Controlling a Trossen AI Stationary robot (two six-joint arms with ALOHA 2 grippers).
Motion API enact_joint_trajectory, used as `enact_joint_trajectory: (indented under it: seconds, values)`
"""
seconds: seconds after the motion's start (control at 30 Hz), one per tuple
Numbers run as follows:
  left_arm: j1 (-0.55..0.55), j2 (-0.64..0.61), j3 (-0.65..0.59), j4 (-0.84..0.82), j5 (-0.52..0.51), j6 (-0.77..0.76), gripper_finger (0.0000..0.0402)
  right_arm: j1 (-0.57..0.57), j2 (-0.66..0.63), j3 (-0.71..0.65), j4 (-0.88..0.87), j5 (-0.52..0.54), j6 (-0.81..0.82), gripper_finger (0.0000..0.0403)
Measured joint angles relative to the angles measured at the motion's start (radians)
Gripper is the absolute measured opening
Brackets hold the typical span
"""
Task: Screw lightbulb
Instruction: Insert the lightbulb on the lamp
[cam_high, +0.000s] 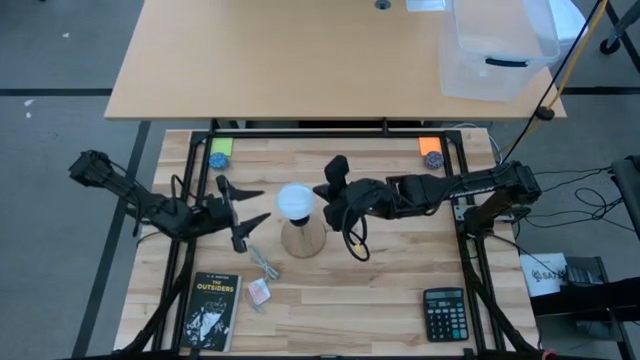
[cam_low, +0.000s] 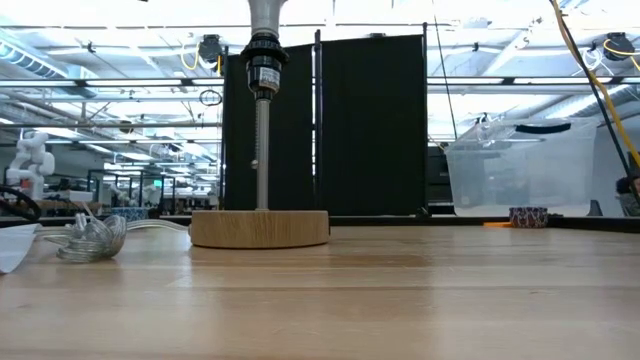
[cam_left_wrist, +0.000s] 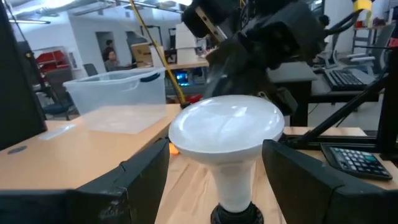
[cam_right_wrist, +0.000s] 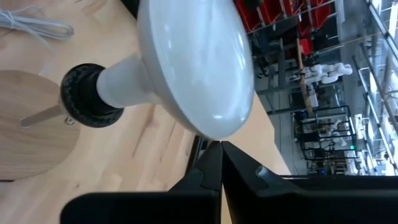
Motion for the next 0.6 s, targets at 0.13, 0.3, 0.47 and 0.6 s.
enact_joint_trajectory:
  seconds: [0.13, 0.3, 0.47, 0.6]
  values:
    - [0.022, 0.018, 0.0, 0.029, 0.039, -0.004, 0.0263, -0.002, 0.0, 0.0, 0.0, 0.0, -0.003, 0.0]
    - [0.056, 0.041, 0.0, 0.037, 0.042, -0.022, 0.0263, -0.002, 0.0, 0.0, 0.005, -0.001, -0.008, 0.0]
    - [0.096, 0.054, 0.0, 0.034, 0.044, -0.04, 0.0263, 0.006, 0.0, 0.0, 0.0, 0.003, -0.011, 0.0]
    - [0.116, 0.053, 0.0, 0.025, 0.046, -0.058, 0.0263, 0.023, -0.002, 0.0, -0.007, 0.012, -0.011, 0.0]
